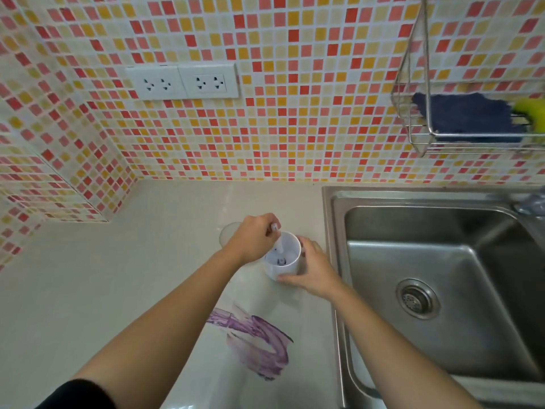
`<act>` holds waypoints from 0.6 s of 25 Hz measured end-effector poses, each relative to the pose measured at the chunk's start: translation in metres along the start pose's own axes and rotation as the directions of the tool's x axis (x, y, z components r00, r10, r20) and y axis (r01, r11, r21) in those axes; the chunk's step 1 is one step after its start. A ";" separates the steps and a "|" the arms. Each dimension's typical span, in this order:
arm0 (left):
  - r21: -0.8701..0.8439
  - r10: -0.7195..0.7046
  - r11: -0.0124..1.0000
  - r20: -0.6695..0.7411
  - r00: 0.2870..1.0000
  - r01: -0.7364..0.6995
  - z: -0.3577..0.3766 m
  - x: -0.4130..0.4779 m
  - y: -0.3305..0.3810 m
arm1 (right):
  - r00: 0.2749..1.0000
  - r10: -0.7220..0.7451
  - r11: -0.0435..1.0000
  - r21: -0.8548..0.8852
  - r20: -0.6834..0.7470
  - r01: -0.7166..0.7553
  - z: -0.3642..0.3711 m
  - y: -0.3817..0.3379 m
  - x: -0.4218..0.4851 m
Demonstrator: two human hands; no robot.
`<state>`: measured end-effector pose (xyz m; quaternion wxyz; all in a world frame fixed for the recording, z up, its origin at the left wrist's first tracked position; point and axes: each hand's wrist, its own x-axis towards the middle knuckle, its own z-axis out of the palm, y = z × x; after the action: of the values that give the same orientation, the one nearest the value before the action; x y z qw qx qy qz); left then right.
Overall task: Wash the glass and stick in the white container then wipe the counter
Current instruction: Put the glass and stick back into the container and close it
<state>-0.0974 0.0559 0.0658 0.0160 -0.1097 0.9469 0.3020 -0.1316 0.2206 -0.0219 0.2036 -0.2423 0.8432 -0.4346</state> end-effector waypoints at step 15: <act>0.249 0.119 0.952 0.244 0.962 -0.181 0.014 0.001 -0.005 | 1.000 -0.004 1.000 0.020 -0.012 0.004 0.011 0.002 0.003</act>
<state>-0.0976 0.0596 0.0514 0.1151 0.0014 0.9766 0.1816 -0.1286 0.2125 -0.0300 0.2002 -0.2394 0.8396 -0.4446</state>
